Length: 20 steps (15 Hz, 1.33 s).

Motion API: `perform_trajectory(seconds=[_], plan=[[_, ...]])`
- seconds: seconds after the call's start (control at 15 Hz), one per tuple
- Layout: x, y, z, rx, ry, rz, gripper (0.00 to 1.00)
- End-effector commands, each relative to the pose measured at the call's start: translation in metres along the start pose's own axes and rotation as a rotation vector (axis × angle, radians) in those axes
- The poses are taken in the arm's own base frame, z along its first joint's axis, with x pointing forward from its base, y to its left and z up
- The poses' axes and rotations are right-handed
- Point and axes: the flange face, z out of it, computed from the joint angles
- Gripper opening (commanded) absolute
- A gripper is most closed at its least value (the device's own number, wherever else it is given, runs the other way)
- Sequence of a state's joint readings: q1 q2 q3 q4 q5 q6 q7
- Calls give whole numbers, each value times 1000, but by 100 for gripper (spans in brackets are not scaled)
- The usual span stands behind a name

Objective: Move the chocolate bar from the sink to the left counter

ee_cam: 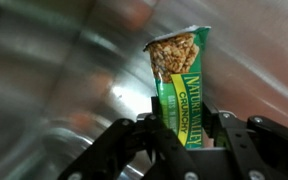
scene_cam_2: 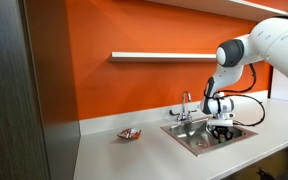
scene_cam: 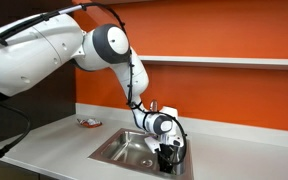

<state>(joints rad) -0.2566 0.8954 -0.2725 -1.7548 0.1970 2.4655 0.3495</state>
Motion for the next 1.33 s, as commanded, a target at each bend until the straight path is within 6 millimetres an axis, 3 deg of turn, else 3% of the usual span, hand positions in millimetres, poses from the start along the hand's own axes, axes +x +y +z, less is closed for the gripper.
perform_trajectory(seconds=[0.0,0.67,1.27], plan=[[5,-3,-4,3,-15,12,16],[6,2,-35,15,23,15,16],[8,1,-82,29,68,3,16]])
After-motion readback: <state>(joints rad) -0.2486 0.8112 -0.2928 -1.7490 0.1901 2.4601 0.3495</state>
